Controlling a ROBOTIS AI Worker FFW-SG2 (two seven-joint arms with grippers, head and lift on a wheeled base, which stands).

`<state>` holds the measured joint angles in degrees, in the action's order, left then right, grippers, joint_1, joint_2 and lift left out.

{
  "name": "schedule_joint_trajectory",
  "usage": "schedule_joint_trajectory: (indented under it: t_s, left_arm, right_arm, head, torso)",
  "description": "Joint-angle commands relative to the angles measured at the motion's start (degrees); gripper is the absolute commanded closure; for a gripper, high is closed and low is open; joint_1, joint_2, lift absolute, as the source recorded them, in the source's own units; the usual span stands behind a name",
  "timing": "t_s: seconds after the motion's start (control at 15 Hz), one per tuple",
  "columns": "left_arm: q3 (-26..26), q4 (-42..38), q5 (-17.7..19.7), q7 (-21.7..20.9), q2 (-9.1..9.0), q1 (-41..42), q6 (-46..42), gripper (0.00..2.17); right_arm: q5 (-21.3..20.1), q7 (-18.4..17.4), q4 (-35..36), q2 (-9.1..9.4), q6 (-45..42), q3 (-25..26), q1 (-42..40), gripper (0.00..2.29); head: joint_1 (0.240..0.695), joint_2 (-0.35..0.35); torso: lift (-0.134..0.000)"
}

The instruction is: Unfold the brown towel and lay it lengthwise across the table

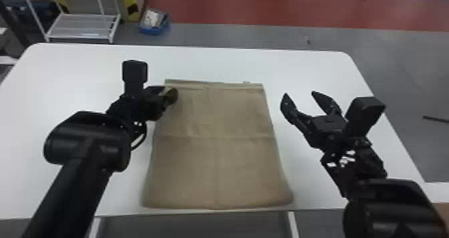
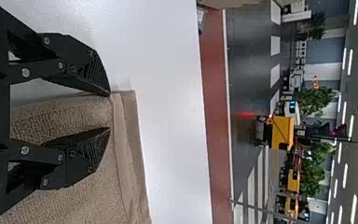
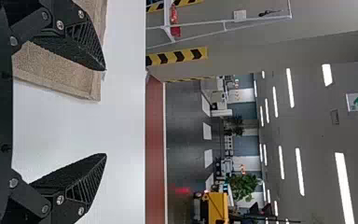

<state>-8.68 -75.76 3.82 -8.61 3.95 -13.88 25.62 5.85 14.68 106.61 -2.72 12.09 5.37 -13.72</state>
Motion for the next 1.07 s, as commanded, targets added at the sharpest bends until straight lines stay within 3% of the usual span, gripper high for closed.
schedule_joint_trajectory:
  t_s: [0.0,0.13,0.2,0.27,0.4,0.6,0.8,1.0]
  left_arm:
    - [-0.1,-0.2,-0.2,0.2,0.00,0.3,0.0,0.73]
    - [0.0,-0.6,-0.7,0.9,0.00,1.1,0.0,0.77]
    - [0.0,-1.1,-0.7,1.9,0.00,1.4,-0.2,1.16]
    - [0.0,-1.3,-0.7,2.5,0.00,1.7,-0.2,1.39]
    - [0.0,-4.0,-0.9,3.3,0.09,3.7,-0.2,1.42]
    - [0.1,-14.7,-3.5,5.4,0.26,9.1,0.5,1.42]
    - [-0.3,-28.0,-4.4,6.0,0.53,14.5,6.0,1.42]
    - [-4.2,-39.2,-4.4,5.1,0.44,17.2,16.3,1.42]
  right_arm:
    - [0.0,0.0,-0.1,0.00,0.0,0.0,0.0,0.26]
    - [0.0,0.0,-0.2,0.00,0.0,0.1,0.1,0.26]
    - [0.0,0.0,-0.2,0.00,0.0,0.1,0.2,0.26]
    - [0.1,0.0,-0.2,0.00,0.2,0.1,0.2,0.26]
    - [0.2,0.0,-0.2,0.00,0.0,0.1,0.2,0.26]
    - [0.2,0.0,-0.2,0.00,0.0,0.2,0.1,0.26]
    - [0.5,0.0,-0.2,0.18,-0.2,0.1,0.1,0.26]
    - [0.8,-0.7,0.0,0.18,-0.4,1.1,-0.4,0.26]
  head:
    - [0.695,-0.078]
    - [0.695,-0.078]
    - [0.695,-0.077]
    - [0.695,-0.076]
    - [0.695,-0.071]
    - [0.695,-0.069]
    - [0.695,-0.068]
    - [0.695,-0.079]
  torso:
    - [-0.122]
    - [-0.122]
    - [-0.122]
    - [-0.122]
    - [-0.122]
    - [-0.122]
    - [-0.122]
    - [-0.122]
